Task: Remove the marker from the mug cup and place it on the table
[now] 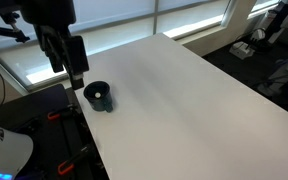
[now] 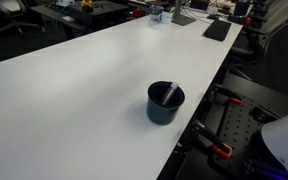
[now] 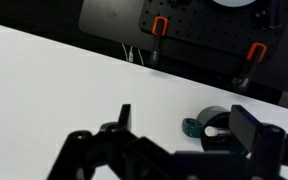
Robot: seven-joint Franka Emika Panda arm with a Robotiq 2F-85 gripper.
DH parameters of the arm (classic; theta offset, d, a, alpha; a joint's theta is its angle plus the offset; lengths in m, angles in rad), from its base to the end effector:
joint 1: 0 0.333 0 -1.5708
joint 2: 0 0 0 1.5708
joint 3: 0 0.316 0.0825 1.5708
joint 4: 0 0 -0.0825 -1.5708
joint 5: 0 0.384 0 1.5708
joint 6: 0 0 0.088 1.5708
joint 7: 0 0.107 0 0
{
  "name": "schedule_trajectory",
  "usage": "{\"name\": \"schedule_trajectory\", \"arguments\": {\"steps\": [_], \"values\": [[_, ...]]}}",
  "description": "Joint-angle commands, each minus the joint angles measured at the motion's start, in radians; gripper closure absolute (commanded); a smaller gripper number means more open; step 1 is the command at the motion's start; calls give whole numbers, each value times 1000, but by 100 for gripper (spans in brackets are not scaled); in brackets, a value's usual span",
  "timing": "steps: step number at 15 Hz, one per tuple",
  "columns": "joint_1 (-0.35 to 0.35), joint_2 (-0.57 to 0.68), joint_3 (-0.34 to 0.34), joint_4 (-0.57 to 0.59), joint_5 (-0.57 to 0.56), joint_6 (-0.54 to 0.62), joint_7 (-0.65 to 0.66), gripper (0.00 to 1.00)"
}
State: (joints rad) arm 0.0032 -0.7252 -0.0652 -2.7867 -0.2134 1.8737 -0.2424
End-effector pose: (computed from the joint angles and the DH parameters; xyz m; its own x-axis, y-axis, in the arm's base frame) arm 0.2959 -0.0323 0.3949 0.9394 0.2631 -0.2198 0.2889 -0.9527 0.0943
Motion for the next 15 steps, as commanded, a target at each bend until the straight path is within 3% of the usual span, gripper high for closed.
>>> {"name": "schedule_trajectory", "arguments": {"steps": [1,8,15], "values": [[69,3,-39,1,36,18,-136,0],[80,5,-33,1,22,25,-162,0],[162,126,-89,0,12,186,-483,0]]}}
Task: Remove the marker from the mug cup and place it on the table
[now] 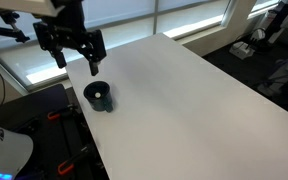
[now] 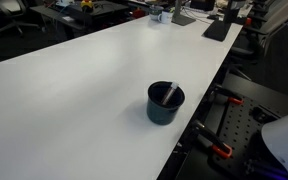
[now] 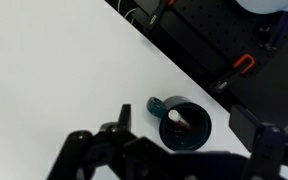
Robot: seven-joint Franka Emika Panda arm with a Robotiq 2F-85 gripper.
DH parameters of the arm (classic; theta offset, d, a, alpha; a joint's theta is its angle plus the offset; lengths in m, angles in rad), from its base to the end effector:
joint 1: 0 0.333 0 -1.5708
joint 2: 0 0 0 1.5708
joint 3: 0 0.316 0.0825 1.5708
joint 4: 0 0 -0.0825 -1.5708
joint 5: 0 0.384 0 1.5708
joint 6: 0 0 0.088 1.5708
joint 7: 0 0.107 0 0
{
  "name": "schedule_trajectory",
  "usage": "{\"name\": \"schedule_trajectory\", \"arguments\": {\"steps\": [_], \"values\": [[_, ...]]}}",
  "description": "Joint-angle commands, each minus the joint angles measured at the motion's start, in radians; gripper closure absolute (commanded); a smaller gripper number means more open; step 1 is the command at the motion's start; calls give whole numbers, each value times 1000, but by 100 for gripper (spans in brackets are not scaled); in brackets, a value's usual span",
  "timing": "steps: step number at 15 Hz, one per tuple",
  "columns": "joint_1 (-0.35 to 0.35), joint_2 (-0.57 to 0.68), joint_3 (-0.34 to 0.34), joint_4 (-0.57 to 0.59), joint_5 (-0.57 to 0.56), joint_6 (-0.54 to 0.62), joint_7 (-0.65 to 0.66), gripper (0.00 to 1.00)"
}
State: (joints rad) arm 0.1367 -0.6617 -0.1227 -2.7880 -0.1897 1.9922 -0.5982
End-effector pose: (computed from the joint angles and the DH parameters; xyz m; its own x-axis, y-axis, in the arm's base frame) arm 0.3147 -0.0028 0.3816 0.7333 0.6604 -0.1617 0.6683 -0.7438 -0.0067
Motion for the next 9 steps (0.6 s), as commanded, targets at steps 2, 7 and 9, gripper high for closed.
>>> {"name": "schedule_trajectory", "arguments": {"steps": [2,7,9], "values": [[33,97,-55,1,-1,99,-257,0],[4,155,-111,0,15,58,-604,0],[-24,149,-76,0,26,73,-564,0]]}}
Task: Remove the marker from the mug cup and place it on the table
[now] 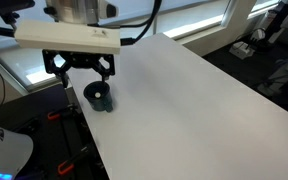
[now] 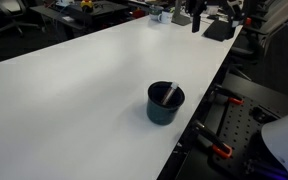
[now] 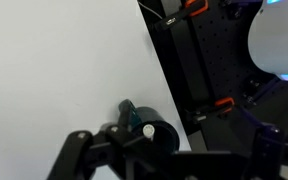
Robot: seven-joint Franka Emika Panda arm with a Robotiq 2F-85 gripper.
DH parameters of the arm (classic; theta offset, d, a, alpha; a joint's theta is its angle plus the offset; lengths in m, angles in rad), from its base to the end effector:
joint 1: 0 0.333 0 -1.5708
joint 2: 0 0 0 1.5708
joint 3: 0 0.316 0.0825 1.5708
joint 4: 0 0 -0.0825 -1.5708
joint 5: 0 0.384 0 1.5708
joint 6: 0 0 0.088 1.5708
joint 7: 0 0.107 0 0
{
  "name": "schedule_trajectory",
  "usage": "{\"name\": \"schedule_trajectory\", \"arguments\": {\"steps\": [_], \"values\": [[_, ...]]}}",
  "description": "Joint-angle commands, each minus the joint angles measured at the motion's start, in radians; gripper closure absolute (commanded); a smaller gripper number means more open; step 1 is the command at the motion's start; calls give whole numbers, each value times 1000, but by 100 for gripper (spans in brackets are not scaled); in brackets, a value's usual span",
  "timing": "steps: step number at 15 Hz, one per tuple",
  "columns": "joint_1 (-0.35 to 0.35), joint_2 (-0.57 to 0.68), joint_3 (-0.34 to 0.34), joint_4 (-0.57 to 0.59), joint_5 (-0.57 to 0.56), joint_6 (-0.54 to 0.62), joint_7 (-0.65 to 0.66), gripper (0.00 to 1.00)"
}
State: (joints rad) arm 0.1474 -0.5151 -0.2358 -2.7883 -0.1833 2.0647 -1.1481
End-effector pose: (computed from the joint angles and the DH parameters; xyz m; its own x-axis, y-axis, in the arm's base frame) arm 0.3260 -0.0292 0.3363 0.3446 0.9324 -0.1090 0.9146 -0.3596 -0.1848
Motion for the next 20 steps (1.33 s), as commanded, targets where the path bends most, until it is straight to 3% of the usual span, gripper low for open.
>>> {"name": "schedule_trajectory", "arguments": {"steps": [1,4,7,10,15,20], "values": [[-37,10,35,0,20,0,-35,0],[-40,25,38,1,20,30,-37,0],[-13,80,20,0,73,138,-123,0],[-4,141,21,0,129,165,-232,0],[-20,232,60,1,172,202,-303,0],[-14,304,126,2,173,302,-293,0]]}}
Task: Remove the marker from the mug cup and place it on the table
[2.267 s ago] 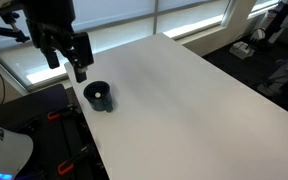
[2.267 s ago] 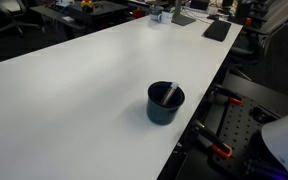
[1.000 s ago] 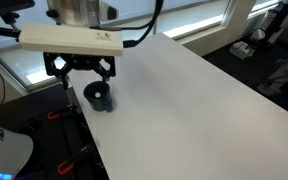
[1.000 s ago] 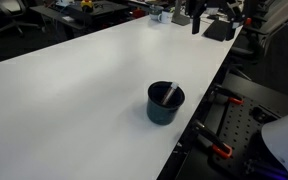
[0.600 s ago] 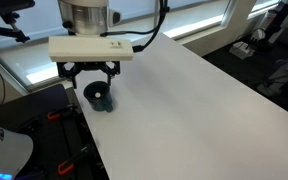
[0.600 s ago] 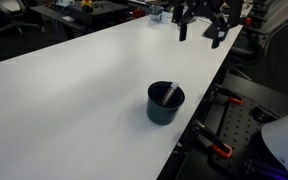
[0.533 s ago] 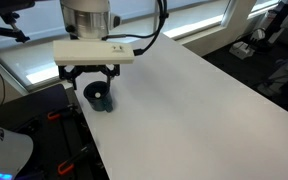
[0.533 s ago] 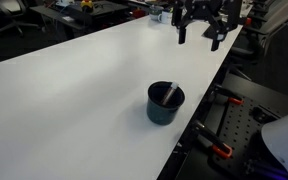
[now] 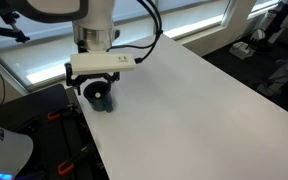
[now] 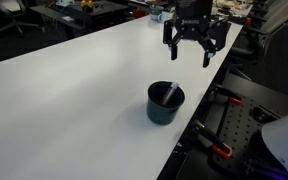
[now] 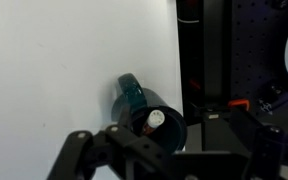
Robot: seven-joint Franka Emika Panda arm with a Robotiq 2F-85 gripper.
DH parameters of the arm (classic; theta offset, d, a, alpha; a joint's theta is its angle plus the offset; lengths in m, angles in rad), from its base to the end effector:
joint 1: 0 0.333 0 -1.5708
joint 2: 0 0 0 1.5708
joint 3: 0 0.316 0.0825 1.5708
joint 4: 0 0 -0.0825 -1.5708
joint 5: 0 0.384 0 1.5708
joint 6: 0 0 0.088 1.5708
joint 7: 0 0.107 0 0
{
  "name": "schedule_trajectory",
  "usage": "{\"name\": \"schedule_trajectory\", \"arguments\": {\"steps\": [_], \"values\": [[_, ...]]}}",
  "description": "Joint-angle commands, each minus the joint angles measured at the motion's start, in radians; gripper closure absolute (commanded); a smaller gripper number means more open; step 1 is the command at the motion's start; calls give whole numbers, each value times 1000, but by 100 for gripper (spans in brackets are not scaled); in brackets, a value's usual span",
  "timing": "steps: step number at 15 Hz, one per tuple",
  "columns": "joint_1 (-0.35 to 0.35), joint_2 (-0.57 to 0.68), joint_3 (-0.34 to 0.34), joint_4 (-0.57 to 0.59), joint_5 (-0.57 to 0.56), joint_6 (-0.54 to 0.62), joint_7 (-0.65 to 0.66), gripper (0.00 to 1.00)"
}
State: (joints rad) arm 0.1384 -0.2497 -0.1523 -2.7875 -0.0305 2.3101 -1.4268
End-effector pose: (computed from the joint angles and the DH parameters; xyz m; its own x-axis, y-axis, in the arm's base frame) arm 0.3492 -0.0013 0.2653 0.1240 0.9922 -0.0126 0.9657 -0.1236 -0.2282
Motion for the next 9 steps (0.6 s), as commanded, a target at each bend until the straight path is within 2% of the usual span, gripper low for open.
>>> {"name": "schedule_trajectory", "arguments": {"steps": [1,9], "values": [[-5,51,55,2,18,69,-14,0],[-8,121,129,2,11,128,0,0]]}}
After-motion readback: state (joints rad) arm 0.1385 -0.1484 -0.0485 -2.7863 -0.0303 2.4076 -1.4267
